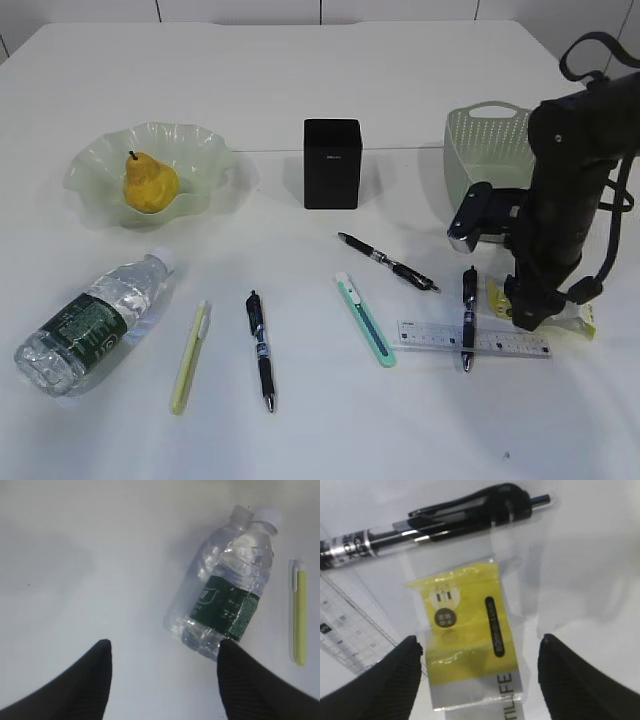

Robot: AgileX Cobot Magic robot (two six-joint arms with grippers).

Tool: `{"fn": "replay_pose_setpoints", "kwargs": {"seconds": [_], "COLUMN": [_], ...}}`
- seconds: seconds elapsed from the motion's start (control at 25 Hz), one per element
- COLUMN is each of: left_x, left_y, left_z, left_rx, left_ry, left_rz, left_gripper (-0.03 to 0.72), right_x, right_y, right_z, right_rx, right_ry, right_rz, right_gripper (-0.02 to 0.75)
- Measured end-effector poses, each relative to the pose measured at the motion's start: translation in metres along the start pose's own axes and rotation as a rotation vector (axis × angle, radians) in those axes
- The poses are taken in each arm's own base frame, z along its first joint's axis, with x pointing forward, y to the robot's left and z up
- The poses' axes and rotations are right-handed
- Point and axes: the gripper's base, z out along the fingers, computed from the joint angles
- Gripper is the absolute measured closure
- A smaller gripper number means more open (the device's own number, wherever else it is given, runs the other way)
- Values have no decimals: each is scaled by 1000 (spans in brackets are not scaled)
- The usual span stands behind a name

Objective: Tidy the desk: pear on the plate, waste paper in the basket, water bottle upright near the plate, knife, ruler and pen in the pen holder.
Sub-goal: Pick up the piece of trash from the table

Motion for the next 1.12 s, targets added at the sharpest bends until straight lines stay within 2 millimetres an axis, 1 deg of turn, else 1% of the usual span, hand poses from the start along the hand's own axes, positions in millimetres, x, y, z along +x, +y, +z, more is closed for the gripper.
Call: {"fn": "replay_pose_setpoints", "kwargs": {"seconds": [0.12,0.2,0.44,0.6,0.88,0.96,1.12], "left_x": [0,0,-1,-2,-2,-2,-2], "left_y": [0,0,0,0,0,0,0], "left_z": [0,0,0,0,0,0,0], "left_rx": [0,0,0,0,-1,-1,-2], "left_ry": [-2,-5,-16,-18,-20,-20,-22], "left_rz": [0,0,0,0,0,0,1], "left_gripper": [221,222,222,222,221,222,222], "right_x": [-1,-1,-1,-1,-1,-1,2], "right_y": [0,0,0,0,3,2,1], "right_z": [4,5,5,5,5,0,-21], "right_rx": [-4,-5,-4,-4,-32,-26,14], "right_ry": [5,6,4,4,-1,-9,-44], "right_rz": [-3,-3,-3,-3,17,20,27], "right_gripper": [206,230,359,407,428,428,430]}}
